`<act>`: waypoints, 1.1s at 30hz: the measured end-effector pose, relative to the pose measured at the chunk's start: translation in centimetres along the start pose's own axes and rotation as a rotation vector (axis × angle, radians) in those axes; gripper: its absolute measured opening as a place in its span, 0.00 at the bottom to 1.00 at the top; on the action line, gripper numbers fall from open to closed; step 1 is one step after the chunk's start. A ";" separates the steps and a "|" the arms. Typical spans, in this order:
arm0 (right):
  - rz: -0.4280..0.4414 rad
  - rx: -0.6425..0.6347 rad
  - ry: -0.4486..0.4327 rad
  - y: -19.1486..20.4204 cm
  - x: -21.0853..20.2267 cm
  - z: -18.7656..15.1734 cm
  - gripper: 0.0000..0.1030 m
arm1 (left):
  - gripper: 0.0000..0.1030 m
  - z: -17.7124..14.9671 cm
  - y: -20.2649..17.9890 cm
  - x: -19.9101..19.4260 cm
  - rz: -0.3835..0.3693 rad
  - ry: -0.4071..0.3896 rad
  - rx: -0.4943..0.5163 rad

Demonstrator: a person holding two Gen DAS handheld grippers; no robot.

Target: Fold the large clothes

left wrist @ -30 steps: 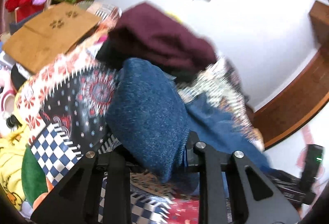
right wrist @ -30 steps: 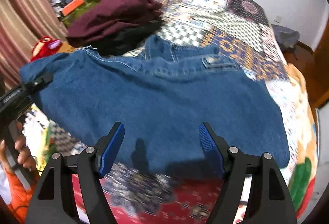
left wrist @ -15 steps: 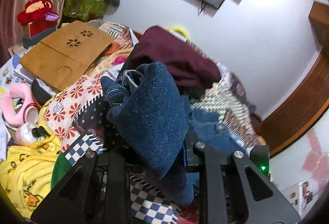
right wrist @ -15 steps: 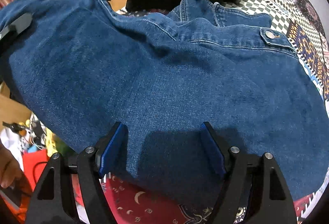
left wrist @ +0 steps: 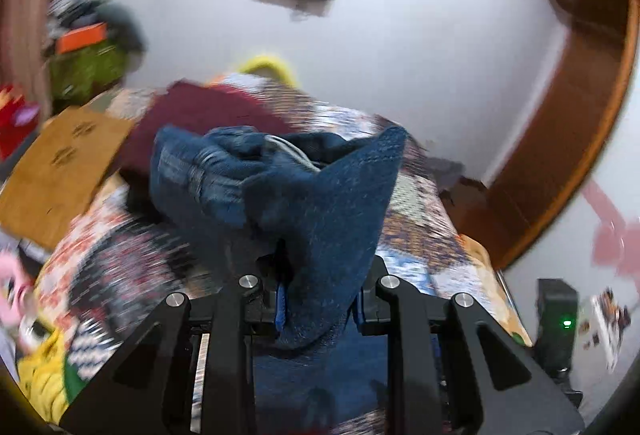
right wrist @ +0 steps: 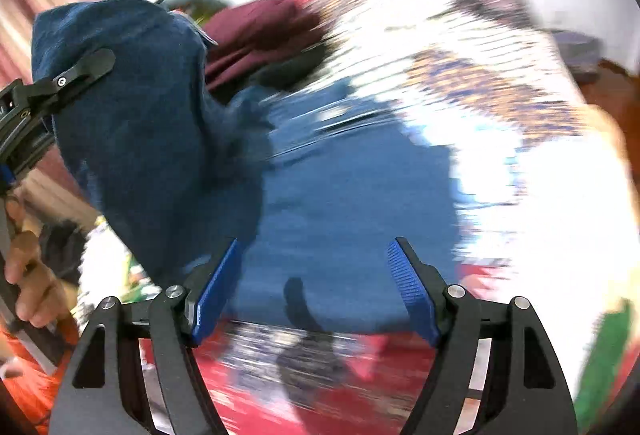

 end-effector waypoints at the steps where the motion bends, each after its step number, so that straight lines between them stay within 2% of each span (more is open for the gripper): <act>1: -0.035 0.024 -0.021 -1.5 -1.1 -0.2 0.71 | 0.23 0.0 -1.9 0.9 -0.026 0.011 0.031; 3: -0.084 0.087 -0.055 -3.9 -2.6 -0.7 0.71 | 0.23 -0.5 -4.9 2.8 -0.078 0.052 0.064; 7: -0.090 0.181 -0.061 -7.0 -4.1 -2.4 0.71 | 0.23 -3.7 -9.7 7.2 -0.152 0.197 0.138; 12: -0.131 0.206 -0.039 -8.1 -4.3 -4.2 0.71 | 0.27 -9.6 -11.7 11.1 -0.150 0.410 0.259; 14: -0.131 0.204 -0.042 -8.1 -4.7 -3.9 0.71 | 0.31 -10.9 -11.7 10.9 -0.146 0.434 0.315; 16: -0.126 0.195 -0.058 -7.5 -5.1 -3.3 0.71 | 0.43 -11.4 -11.4 10.0 -0.164 0.436 0.347; 19: -0.106 0.161 -0.098 -6.6 -5.6 -2.1 0.71 | 0.52 -11.2 -11.1 7.7 -0.218 0.427 0.360; 21: -0.091 0.126 -0.120 -5.4 -5.9 -1.3 0.71 | 0.57 -10.6 -10.2 6.1 -0.222 0.395 0.357; 25: -0.073 0.036 -0.149 -2.5 -5.4 0.4 0.71 | 0.63 -8.6 -7.9 3.7 -0.175 0.286 0.347; 27: -0.059 -0.019 -0.150 -0.9 -4.6 1.2 0.75 | 0.69 -7.7 -6.4 2.8 -0.113 0.229 0.357; 29: -0.059 -0.059 -0.137 0.0 -3.6 1.6 0.75 | 0.69 -7.2 -4.4 2.4 -0.022 0.187 0.371; 33: -0.073 -0.096 -0.083 0.5 -1.1 1.6 0.75 | 0.70 -7.7 -1.0 2.8 0.055 0.220 0.353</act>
Point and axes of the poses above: each gripper's, at about its wrist camera, not at the fingertips, and x roughly the way its jaws point, y to its left, z to its top, the point moved 3 cm from there along x, roughly the way its jaws point, and after that the axes turned 2 degrees about z, right-handed, at the moved point
